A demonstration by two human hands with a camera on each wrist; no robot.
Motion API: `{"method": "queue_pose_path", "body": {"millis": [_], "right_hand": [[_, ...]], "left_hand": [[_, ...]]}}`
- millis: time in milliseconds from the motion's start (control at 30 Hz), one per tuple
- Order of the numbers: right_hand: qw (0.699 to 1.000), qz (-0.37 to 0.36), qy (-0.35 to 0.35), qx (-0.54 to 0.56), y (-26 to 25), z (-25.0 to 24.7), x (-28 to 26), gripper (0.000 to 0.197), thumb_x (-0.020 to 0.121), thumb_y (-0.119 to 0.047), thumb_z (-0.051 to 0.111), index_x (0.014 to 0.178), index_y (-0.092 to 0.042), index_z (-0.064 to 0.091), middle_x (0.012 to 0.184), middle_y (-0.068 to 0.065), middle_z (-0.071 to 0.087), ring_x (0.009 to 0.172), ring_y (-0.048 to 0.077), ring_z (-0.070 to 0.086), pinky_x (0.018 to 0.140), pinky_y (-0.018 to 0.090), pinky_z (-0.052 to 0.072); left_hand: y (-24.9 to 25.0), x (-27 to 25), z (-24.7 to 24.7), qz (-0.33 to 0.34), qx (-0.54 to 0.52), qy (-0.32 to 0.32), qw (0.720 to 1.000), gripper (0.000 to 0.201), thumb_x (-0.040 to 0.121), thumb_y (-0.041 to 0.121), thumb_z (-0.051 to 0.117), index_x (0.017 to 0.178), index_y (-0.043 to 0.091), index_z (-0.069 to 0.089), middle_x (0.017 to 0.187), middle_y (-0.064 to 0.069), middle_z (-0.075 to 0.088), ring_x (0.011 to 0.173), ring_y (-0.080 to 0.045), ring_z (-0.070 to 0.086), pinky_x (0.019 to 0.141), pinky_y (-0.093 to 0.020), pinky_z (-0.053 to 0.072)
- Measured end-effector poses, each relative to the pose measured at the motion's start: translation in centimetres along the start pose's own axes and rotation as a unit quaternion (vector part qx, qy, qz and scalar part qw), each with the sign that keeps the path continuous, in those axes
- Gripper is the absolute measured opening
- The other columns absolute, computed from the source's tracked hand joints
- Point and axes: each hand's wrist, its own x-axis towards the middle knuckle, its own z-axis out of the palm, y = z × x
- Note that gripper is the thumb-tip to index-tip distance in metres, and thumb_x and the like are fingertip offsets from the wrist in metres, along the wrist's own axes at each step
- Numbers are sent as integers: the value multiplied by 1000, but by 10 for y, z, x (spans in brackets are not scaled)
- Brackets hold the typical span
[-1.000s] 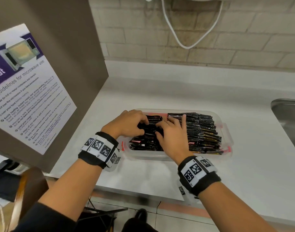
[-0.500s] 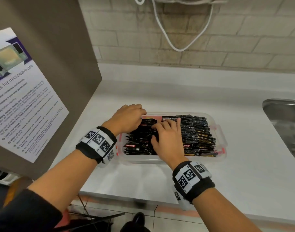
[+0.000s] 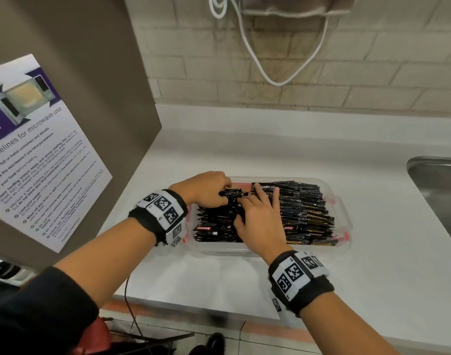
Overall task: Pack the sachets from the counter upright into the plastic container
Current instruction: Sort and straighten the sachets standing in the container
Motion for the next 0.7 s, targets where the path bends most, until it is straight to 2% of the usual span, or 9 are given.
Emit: {"method": "queue_pose_path", "body": {"millis": [100,167,233,333,400,467,567,633,700], "right_hand": [[1000,-3,-6,2,0,1,0,41,96,-30,48,133,-17,60,138,-1,58,154,25,15,122,59,-9],[1000,-3,-7,5,0,1,0,41,96,-30,47,131,-16,61,138,0,59,154,25,17,122,60,-5],[1000,0,-10,10,0,1,1,40,96,-31,47,131,-15,61,140,2,57,153,25,17,122,61,-4],[1000,2,-22,7,1,1,1,44,97,-33,47,136,-16,57,150,3,49,154,24,14,122,61,-6],[1000,0,-25,12,1,2,1,46,97,-32,46,140,-17,54,152,3,47,155,24,12,121,61,-8],[1000,1,-23,20,1,2,1,47,97,-31,45,142,-19,51,151,2,48,155,24,11,121,61,-8],[999,1,-20,29,1,1,1,47,96,-29,46,143,-21,49,149,1,51,155,23,11,121,61,-8],[999,0,-23,28,1,1,1,48,96,-29,46,143,-22,47,149,1,50,155,24,11,121,62,-8],[999,-2,-25,29,2,1,2,48,96,-28,46,143,-23,47,150,2,50,155,24,10,120,62,-9]], "left_hand": [[4,3,-4,-3,27,-18,999,27,96,17,54,120,9,64,104,-3,50,100,-23,54,82,-33,44],[6,3,-4,-12,28,-20,999,25,95,10,49,110,4,68,102,-10,57,99,-29,57,85,-42,50],[6,2,-4,-14,17,-8,1000,27,96,8,47,111,1,69,103,-15,65,98,-30,60,89,-44,51],[6,3,-4,-9,-1,-10,1000,29,99,17,53,123,10,67,112,-8,70,103,-24,62,92,-39,51],[5,5,-4,-14,-8,-14,1000,35,98,22,57,131,12,63,118,-5,67,104,-22,61,89,-33,49],[6,9,-4,-12,4,-4,1000,31,96,22,59,124,11,64,108,-4,67,90,-19,57,77,-30,45],[10,13,-5,-11,31,-5,999,22,92,26,64,107,11,69,80,2,61,74,-17,54,69,-32,47],[11,15,-5,-11,31,-10,999,22,92,26,67,104,9,70,81,-1,62,76,-19,57,72,-35,50],[12,17,-4,-14,36,-9,999,22,92,23,67,105,7,70,92,-7,68,86,-25,63,79,-39,53]]}}
